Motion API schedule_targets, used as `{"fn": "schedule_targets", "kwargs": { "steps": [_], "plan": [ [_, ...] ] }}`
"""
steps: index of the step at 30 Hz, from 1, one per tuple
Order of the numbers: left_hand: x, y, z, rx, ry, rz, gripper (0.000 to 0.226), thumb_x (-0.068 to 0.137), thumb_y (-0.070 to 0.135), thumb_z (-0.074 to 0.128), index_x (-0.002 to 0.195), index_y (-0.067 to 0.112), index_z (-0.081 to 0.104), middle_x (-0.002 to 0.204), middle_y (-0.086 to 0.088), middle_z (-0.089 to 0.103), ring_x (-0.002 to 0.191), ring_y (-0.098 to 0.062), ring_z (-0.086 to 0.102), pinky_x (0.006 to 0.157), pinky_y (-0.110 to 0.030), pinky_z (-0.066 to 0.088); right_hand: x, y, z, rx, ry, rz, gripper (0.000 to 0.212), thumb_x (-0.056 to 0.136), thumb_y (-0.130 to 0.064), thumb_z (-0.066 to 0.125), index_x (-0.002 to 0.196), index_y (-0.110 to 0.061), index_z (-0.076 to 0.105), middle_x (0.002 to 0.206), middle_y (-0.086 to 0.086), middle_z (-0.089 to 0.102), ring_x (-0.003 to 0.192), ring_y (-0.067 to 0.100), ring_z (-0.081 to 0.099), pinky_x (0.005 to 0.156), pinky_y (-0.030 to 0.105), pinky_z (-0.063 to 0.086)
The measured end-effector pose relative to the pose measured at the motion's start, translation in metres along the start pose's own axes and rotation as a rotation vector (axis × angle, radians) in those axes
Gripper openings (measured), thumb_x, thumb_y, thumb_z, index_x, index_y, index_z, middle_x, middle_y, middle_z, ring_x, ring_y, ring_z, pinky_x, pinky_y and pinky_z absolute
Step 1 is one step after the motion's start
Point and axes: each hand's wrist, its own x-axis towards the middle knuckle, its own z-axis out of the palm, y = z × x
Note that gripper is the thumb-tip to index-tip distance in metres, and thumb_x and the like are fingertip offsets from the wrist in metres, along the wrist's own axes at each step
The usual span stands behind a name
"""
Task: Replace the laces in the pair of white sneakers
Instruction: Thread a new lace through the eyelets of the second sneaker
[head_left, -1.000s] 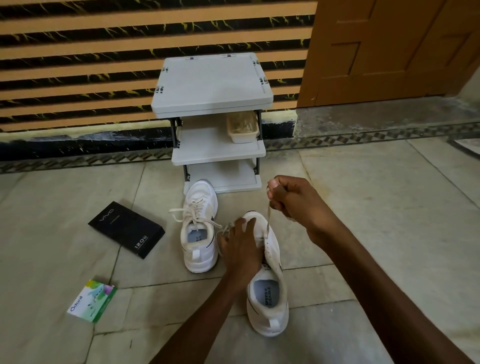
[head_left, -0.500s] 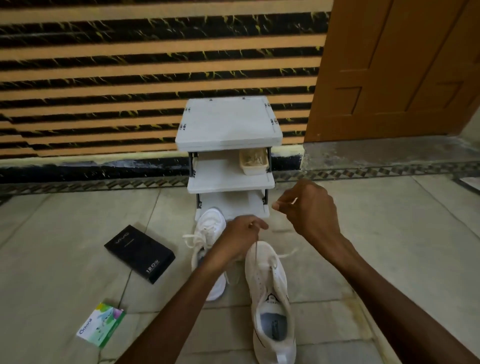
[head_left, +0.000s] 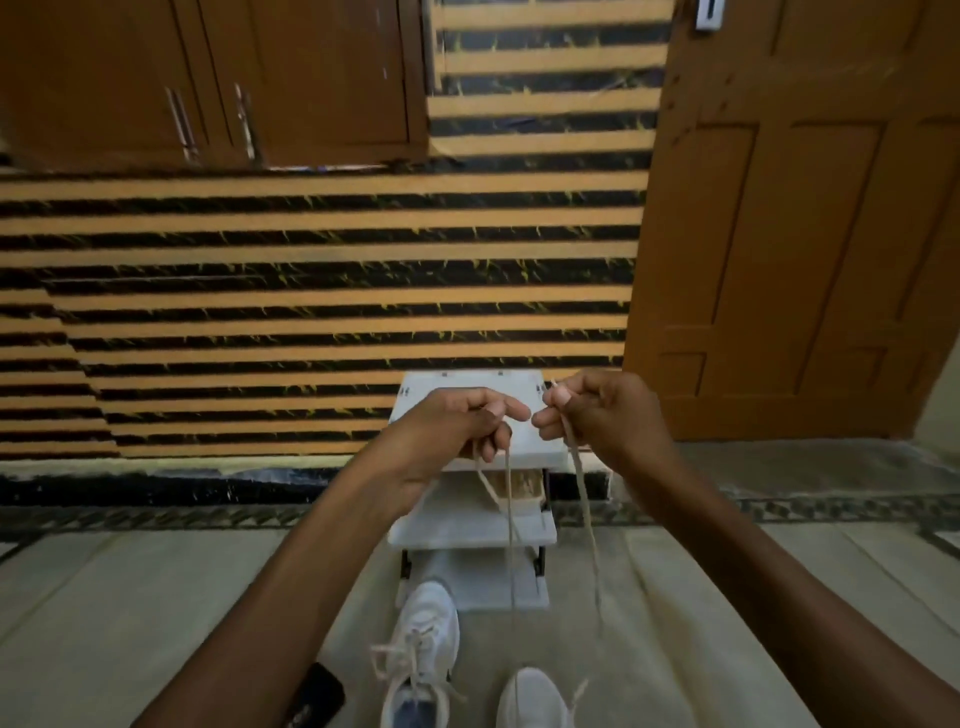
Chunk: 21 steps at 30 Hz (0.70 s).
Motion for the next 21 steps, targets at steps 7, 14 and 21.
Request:
{"fn": "schedule_targets", "kwargs": {
  "steps": [7, 14, 21],
  "plan": [
    [0.008, 0.065, -0.020, -0.168, 0.028, 0.067, 0.024, 0.101, 0.012, 0.047, 0.103, 0.010, 0.071, 0.074, 0.001, 0.066, 0.064, -0.007, 0.056, 0.070, -0.023, 0.047, 0.016, -0.047, -0.017, 0.078, 0.083, -0.078, 0.014, 0.090, -0.029, 0.067, 0.081, -0.023, 0.076, 0.078, -0.002, 0.073, 0.077, 0.016, 0.064, 0.069, 0.035, 0.053],
    [0.009, 0.111, -0.039, -0.389, 0.008, 0.059, 0.025, 0.101, 0.008, 0.044, 0.111, 0.008, 0.067, 0.102, -0.007, 0.075, 0.086, -0.011, 0.071, 0.079, -0.025, 0.057, 0.031, -0.088, -0.027, 0.117, 0.022, -0.109, 0.014, 0.088, -0.025, 0.069, 0.079, -0.017, 0.075, 0.070, -0.002, 0.070, 0.066, 0.007, 0.060, 0.059, 0.022, 0.048],
    [0.005, 0.124, -0.041, -0.393, -0.001, 0.132, 0.025, 0.091, 0.002, 0.059, 0.114, 0.007, 0.067, 0.109, -0.011, 0.073, 0.101, -0.017, 0.071, 0.085, -0.025, 0.057, 0.027, -0.088, -0.025, 0.187, 0.071, -0.166, 0.012, 0.088, -0.022, 0.069, 0.081, -0.015, 0.076, 0.079, 0.002, 0.072, 0.075, 0.013, 0.063, 0.060, 0.022, 0.049]
  ]
}}
